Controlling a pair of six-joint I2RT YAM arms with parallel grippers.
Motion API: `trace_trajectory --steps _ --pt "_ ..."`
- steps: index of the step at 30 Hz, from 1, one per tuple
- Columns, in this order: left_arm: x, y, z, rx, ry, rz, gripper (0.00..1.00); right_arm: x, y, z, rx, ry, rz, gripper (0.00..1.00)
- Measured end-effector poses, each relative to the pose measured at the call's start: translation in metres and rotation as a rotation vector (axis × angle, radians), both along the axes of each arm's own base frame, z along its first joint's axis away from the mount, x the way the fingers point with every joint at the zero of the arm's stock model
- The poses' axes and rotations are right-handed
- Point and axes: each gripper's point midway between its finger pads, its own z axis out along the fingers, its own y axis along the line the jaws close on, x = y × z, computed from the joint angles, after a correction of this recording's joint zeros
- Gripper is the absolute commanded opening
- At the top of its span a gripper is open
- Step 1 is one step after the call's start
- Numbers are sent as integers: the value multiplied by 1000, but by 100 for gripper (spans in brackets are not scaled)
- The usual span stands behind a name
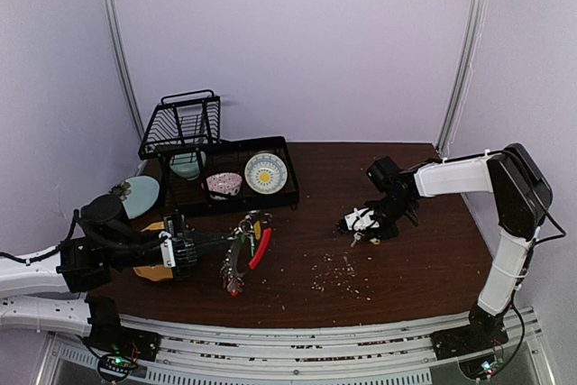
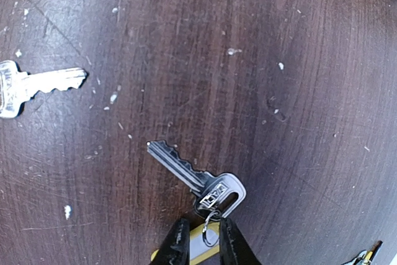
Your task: Put the keys on the keyring
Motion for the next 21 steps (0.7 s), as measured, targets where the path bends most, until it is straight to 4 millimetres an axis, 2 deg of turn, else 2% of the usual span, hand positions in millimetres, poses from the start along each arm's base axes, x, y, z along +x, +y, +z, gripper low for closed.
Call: trace_trajectory --steps 8,14,21 --pt "0 0 0 -1 0 0 0 2 0 2 -3 -2 -8 15" --pt "0 1 1 -4 -3 0 0 5 1 6 -1 -1 -22 7" --pt "-1 1 2 -5 -3 0 0 6 0 4 -13 11 -34 6"
